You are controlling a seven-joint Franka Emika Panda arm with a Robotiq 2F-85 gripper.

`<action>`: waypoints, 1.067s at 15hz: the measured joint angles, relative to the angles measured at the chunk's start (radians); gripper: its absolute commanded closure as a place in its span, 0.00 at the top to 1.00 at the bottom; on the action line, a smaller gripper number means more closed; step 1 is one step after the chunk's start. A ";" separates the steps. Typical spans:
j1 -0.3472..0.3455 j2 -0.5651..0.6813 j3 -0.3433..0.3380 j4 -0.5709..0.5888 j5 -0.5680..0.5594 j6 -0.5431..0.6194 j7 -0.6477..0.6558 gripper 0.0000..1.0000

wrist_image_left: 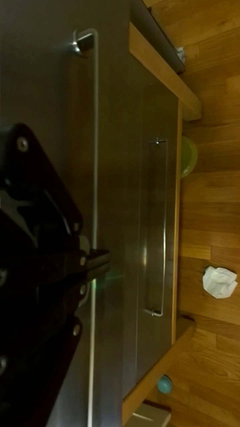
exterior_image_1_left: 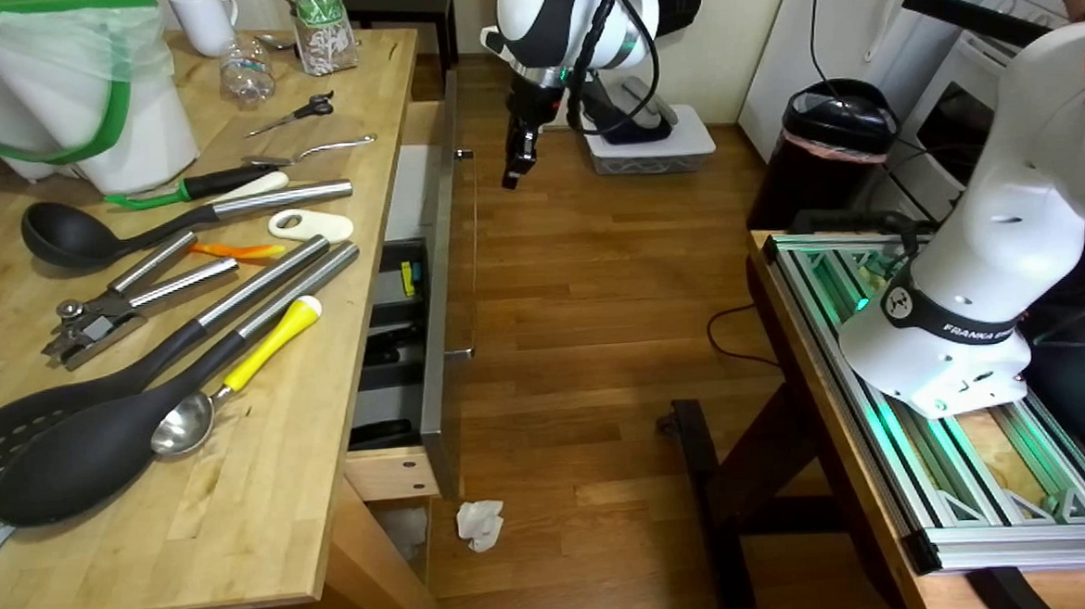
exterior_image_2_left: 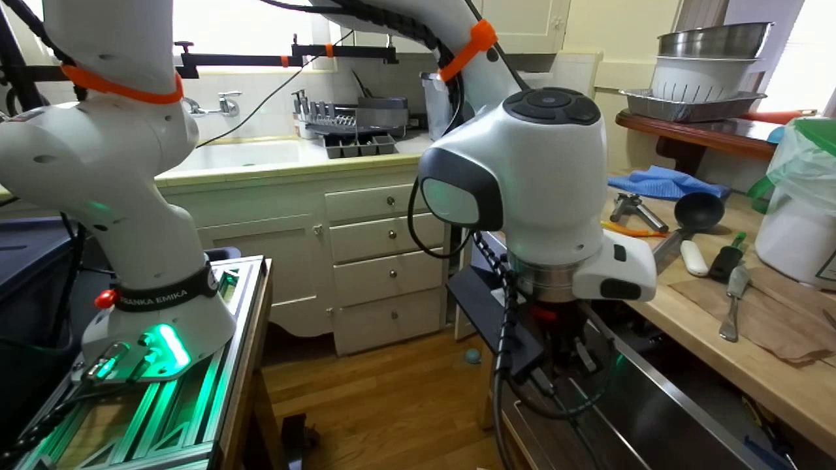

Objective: Push closed the drawer

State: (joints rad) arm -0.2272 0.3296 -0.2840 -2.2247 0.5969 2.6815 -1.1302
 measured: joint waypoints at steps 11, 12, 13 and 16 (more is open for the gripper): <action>-0.027 -0.361 0.007 -0.204 -0.490 -0.227 0.542 0.62; -0.026 -0.414 0.013 -0.214 -0.516 -0.257 0.597 0.71; -0.025 -0.467 0.020 -0.221 -0.540 -0.284 0.653 0.78; -0.025 -0.622 0.059 -0.237 -0.620 -0.348 0.839 0.99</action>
State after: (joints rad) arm -0.2522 -0.2926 -0.2246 -2.4621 -0.0232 2.3334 -0.2910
